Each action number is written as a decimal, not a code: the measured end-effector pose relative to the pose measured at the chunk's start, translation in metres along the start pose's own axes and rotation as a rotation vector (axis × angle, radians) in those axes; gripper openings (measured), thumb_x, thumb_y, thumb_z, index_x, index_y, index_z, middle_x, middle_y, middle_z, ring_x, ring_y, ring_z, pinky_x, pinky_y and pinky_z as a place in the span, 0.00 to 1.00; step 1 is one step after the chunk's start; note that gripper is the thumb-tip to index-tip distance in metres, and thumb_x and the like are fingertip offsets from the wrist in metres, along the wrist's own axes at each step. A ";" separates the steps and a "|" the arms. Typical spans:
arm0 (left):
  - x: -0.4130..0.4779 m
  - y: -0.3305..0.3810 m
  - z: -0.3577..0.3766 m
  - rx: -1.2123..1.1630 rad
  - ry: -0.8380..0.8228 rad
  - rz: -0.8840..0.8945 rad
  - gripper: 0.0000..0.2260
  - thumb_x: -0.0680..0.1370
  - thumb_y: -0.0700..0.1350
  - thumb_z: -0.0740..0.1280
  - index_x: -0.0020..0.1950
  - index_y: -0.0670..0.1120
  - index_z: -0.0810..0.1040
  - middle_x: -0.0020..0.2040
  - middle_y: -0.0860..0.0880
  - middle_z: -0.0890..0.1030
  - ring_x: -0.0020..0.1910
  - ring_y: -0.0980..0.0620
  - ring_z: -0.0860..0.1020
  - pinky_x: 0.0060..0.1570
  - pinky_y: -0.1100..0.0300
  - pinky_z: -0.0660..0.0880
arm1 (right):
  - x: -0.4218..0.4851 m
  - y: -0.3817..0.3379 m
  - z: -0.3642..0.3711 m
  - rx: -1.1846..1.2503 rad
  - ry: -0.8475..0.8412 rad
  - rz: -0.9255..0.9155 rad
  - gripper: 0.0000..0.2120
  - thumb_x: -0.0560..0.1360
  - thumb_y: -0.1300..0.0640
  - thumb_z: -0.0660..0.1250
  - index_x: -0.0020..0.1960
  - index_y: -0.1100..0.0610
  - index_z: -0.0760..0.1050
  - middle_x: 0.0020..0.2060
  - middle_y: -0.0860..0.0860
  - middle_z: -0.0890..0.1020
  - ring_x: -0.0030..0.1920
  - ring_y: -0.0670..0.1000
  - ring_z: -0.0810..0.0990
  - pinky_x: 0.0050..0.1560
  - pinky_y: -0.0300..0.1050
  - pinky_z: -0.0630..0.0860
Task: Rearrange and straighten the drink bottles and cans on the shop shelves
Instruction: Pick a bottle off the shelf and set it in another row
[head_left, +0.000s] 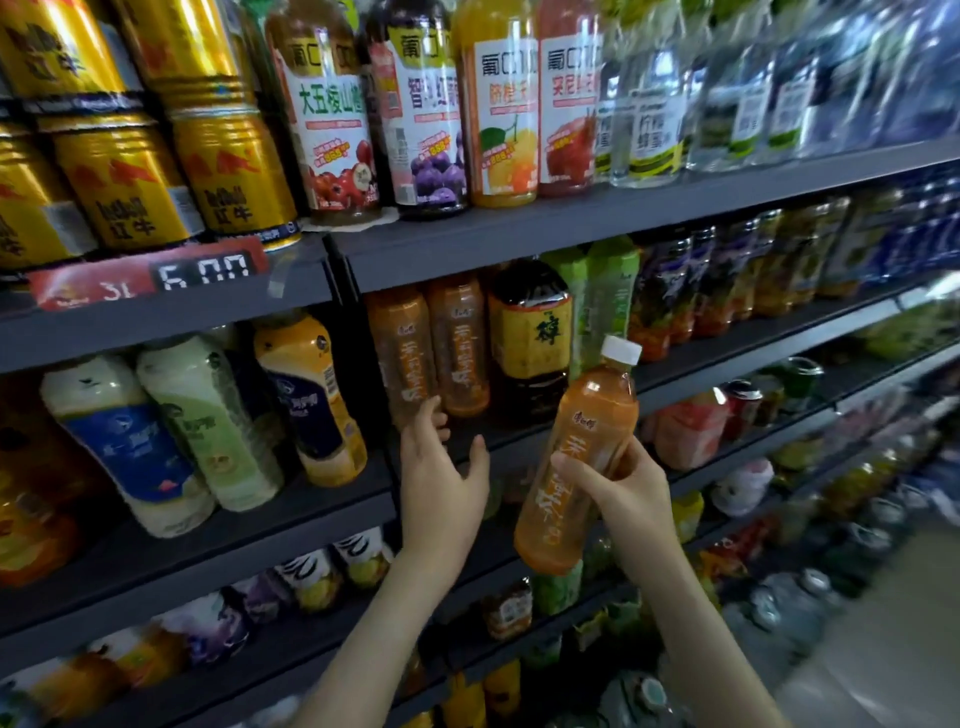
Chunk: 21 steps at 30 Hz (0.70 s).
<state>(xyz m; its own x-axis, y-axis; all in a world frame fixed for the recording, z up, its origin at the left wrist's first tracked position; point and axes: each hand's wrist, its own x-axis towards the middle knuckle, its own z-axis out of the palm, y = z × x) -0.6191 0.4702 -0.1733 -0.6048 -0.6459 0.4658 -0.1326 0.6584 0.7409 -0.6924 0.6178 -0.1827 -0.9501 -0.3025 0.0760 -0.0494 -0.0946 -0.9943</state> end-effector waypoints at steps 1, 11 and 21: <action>0.001 0.003 0.008 -0.011 -0.021 0.000 0.25 0.78 0.48 0.65 0.73 0.47 0.61 0.61 0.52 0.68 0.57 0.56 0.70 0.50 0.66 0.66 | 0.001 0.000 -0.009 -0.016 0.030 -0.007 0.15 0.65 0.54 0.79 0.50 0.50 0.78 0.42 0.46 0.85 0.43 0.46 0.84 0.44 0.44 0.79; 0.034 0.049 0.085 0.018 0.075 -0.050 0.37 0.75 0.52 0.70 0.76 0.42 0.54 0.70 0.44 0.63 0.70 0.47 0.63 0.65 0.59 0.64 | 0.060 -0.009 -0.077 -0.007 0.073 -0.063 0.17 0.67 0.53 0.78 0.53 0.53 0.78 0.44 0.47 0.84 0.44 0.45 0.83 0.40 0.39 0.77; 0.072 0.074 0.160 0.262 0.406 -0.216 0.53 0.69 0.56 0.75 0.76 0.45 0.38 0.70 0.34 0.61 0.66 0.36 0.65 0.65 0.47 0.65 | 0.147 -0.023 -0.131 -0.053 -0.285 -0.102 0.24 0.60 0.46 0.80 0.53 0.50 0.78 0.46 0.48 0.85 0.49 0.50 0.84 0.50 0.55 0.81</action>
<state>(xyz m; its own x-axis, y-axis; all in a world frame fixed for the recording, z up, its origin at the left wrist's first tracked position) -0.7979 0.5346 -0.1623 -0.1960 -0.8410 0.5043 -0.4442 0.5346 0.7190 -0.8709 0.6996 -0.1588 -0.8152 -0.5486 0.1858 -0.1627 -0.0910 -0.9825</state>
